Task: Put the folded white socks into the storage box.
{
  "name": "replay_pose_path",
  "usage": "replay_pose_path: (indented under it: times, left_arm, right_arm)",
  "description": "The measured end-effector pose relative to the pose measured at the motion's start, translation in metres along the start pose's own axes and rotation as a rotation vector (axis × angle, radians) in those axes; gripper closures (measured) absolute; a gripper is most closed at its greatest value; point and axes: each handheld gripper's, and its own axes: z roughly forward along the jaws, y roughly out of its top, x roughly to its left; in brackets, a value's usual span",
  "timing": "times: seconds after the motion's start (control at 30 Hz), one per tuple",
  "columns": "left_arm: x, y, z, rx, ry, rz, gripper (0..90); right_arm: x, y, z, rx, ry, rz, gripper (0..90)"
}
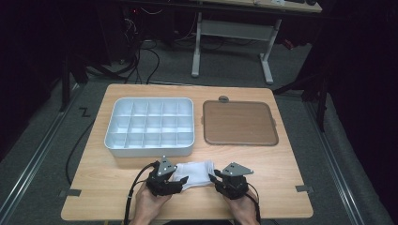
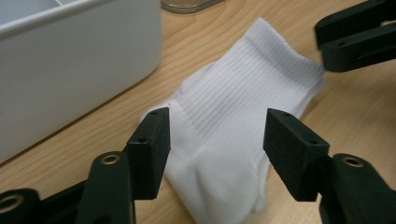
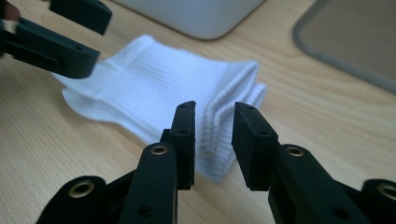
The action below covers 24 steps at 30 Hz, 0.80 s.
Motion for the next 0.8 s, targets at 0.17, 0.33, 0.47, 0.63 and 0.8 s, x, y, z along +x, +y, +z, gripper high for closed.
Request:
replay_pose_path:
  times: [0.17, 0.33, 0.47, 0.63, 0.8]
  left_arm:
    - [0.004, -0.005, 0.011, 0.037, 0.013, -0.003, 44.7]
    - [0.008, -0.015, 0.017, 0.083, 0.038, 0.029, 44.6]
    - [0.008, -0.015, 0.017, 0.088, 0.046, 0.037, 44.6]
    - [0.008, -0.017, 0.015, 0.093, 0.048, 0.058, 44.5]
    - [0.009, -0.018, 0.01, 0.11, 0.056, 0.054, 44.4]
  right_arm:
    - [0.008, 0.017, 0.002, -0.019, 0.03, -0.048, 79.5]
    - [0.008, 0.018, 0.023, 0.031, 0.036, -0.043, 81.5]
    - [0.005, 0.012, 0.032, 0.08, 0.015, -0.045, 82.6]
    - [0.002, 0.006, 0.034, 0.09, 0.008, -0.049, 83.8]
    - [0.004, 0.005, 0.037, 0.094, 0.011, -0.059, 83.8]
